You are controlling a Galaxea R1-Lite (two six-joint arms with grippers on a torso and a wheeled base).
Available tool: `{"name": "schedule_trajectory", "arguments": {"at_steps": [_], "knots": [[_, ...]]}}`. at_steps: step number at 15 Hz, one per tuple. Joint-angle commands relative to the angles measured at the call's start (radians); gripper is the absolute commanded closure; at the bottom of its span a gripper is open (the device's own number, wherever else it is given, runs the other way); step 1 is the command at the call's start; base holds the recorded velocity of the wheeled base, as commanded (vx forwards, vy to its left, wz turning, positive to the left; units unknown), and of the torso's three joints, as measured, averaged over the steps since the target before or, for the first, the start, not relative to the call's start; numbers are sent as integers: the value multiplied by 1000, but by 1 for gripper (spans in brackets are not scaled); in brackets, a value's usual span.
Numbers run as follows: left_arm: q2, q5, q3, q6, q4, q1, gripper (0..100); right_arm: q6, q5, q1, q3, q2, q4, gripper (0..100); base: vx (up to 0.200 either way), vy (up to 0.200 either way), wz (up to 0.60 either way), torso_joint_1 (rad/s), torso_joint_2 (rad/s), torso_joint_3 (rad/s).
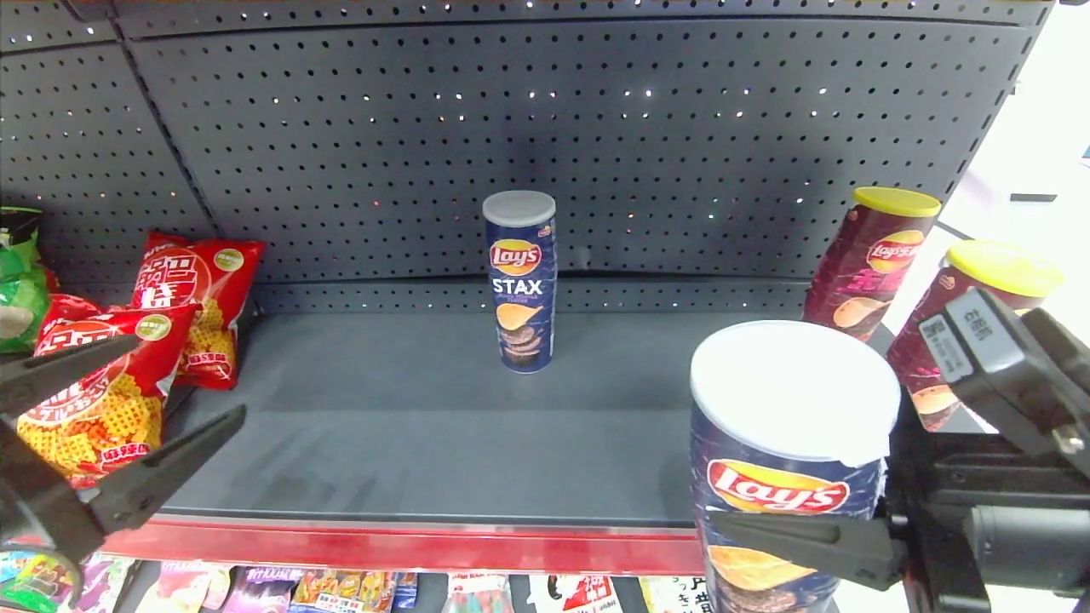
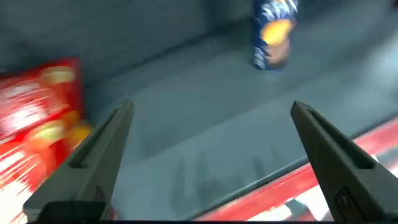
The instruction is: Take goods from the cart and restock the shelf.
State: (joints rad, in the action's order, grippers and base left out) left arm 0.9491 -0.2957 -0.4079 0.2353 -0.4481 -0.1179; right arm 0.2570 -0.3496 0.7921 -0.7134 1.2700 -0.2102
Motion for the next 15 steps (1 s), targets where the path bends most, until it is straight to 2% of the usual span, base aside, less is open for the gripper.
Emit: {"name": "schedule_trajectory", "arguments": {"at_steps": [1, 2, 3, 5, 6, 7, 8, 10, 13, 15], "knots": [[241, -137, -88, 27, -34, 9, 0, -9, 0, -7, -12, -1, -12, 100, 0, 0, 0, 0, 0, 0], [290, -250, -109, 30, -73, 44, 0, -18, 0, -11, -11, 0, -43, 100, 0, 0, 0, 0, 0, 0], [333, -355, -101, 32, -118, 55, 0, -25, 0, -11, -8, 0, -61, 100, 0, 0, 0, 0, 0, 0], [387, -461, -98, 33, -179, 93, 0, -32, 0, -11, -4, -1, -63, 100, 0, 0, 0, 0, 0, 0], [436, -536, -101, 32, -227, 112, 0, -33, 0, -11, -4, -1, -63, 100, 0, 0, 0, 0, 0, 0], [476, -580, -101, 33, -261, 133, 0, -33, 0, -11, -8, -1, -63, 100, 0, 0, 0, 0, 0, 0], [504, -589, -97, 32, -281, 150, 0, -33, 1, -11, -9, 0, -63, 100, 0, 0, 0, 0, 0, 0], [542, -579, -114, 29, -284, 144, 0, -32, 1, -11, -14, 6, -63, 100, 0, 0, 0, 0, 0, 0], [631, -499, -169, 25, -293, 73, 0, -32, 6, -11, -12, 12, -63, 100, 0, 0, 0, 0, 0, 0], [689, -474, -204, 19, -325, 44, 0, -32, 6, -11, -15, 15, -64, 100, 0, 0, 0, 0, 0, 0]]}}
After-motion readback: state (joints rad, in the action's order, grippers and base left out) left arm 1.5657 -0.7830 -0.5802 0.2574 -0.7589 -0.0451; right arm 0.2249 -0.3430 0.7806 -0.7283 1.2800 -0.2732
